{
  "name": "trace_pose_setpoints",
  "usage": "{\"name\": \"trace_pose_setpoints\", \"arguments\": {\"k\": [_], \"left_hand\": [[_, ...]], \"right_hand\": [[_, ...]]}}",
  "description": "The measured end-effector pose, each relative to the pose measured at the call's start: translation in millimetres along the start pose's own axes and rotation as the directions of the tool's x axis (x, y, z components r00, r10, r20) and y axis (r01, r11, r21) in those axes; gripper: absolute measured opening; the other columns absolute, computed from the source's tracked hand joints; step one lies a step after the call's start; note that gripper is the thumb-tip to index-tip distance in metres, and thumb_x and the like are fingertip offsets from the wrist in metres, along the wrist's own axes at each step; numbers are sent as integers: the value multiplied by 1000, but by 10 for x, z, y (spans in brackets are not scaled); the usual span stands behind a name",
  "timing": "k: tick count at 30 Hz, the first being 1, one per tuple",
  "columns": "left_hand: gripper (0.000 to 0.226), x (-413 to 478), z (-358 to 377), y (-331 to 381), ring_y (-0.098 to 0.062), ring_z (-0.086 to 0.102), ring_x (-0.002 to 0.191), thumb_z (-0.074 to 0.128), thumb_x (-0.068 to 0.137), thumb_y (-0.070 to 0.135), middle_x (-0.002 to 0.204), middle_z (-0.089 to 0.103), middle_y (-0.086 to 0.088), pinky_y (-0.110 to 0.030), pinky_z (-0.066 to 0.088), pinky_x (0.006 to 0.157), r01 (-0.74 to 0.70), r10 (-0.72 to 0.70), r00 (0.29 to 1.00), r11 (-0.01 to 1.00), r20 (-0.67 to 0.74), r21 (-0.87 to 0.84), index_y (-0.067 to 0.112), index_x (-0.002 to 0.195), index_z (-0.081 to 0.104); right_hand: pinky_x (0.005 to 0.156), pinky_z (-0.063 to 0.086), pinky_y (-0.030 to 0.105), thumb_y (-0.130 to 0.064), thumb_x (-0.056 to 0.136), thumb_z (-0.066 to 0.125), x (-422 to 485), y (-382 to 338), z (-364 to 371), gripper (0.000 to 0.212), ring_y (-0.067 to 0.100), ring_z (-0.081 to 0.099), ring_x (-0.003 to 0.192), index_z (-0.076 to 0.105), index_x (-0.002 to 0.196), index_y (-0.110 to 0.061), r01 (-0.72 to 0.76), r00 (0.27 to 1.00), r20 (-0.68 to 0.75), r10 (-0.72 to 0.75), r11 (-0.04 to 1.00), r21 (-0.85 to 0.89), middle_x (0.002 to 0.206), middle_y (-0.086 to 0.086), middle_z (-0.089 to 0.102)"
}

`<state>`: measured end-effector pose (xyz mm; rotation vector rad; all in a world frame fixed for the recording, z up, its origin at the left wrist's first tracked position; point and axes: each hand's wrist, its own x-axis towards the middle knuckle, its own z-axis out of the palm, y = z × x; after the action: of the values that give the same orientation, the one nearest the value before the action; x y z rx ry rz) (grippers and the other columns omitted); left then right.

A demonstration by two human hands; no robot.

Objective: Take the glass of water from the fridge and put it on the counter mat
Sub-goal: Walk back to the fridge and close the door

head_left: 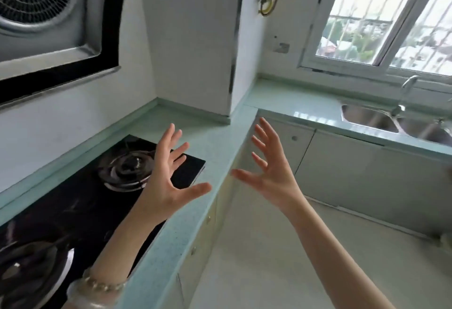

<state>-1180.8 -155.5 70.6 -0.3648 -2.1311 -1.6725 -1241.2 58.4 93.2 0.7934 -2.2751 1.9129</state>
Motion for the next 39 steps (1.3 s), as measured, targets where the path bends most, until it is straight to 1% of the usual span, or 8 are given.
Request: {"name": "trace_pose_setpoints", "arguments": {"k": [4,12,17,20,23,29,34,39], "left_hand": [[116,450,551,-32,-4,33,141,77,59,67,157,22,15,-25,32,112,-53,58,993,997,104,-50,45,149,7],[112,1323,1590,-127,-7,35,140,79,59,66,157,24,11,-38,32,114,-113,144,955,985,258,-131,53,146,10],[118,1799,2256,-188,-5,35,140,80,58,63,157,24,11,-31,33,112,-108,159,934,979,320,-173,43,150,8],[119,2002,2635,-220,-1,36,138,81,60,48,156,25,10,-24,34,111,-101,168,919,975,356,-198,35,151,7],[118,2159,2977,-236,-3,37,138,81,59,44,155,26,7,-29,34,112,-110,192,891,970,411,-215,33,151,7],[121,2548,3691,-288,-3,36,138,78,60,64,155,25,9,-28,35,111,-128,268,804,950,531,-286,31,152,7],[120,2949,4379,-375,0,36,137,81,60,56,155,25,10,-22,34,110,-101,325,709,925,626,-366,33,151,7],[115,3431,5134,-378,0,36,137,81,60,45,155,25,12,-25,34,111,-93,424,559,886,713,-454,36,150,9]], "right_hand": [[112,36,33,-34,59,83,-33,106,-598,106,-4,36,135,21,145,-45,-23,989,-146,16,999,-41,151,-18,31],[109,37,29,-22,63,84,121,366,-1640,107,-2,36,135,21,147,-38,-54,941,-337,14,992,-111,153,-11,31],[111,37,34,-18,65,85,213,521,-2293,106,1,35,137,20,146,-41,-84,907,-420,5,982,-170,153,-11,31],[110,37,32,-23,64,84,221,609,-2638,106,0,35,136,20,148,-38,-108,886,-464,1,973,-205,154,-12,30],[107,37,28,-23,65,85,182,701,-2909,106,-1,36,136,21,148,-38,-144,856,-516,13,966,-215,152,-14,31],[112,35,39,-19,66,85,49,872,-3412,105,2,35,137,21,147,-40,-232,758,-652,33,947,-222,153,-11,30],[114,32,44,-20,66,85,24,1008,-3875,105,4,34,138,21,144,-48,-305,649,-760,21,923,-234,154,-10,28],[115,31,42,-17,68,85,68,1115,-4320,104,6,34,138,19,141,-50,-389,471,-882,-27,891,-235,153,-13,28]]}}
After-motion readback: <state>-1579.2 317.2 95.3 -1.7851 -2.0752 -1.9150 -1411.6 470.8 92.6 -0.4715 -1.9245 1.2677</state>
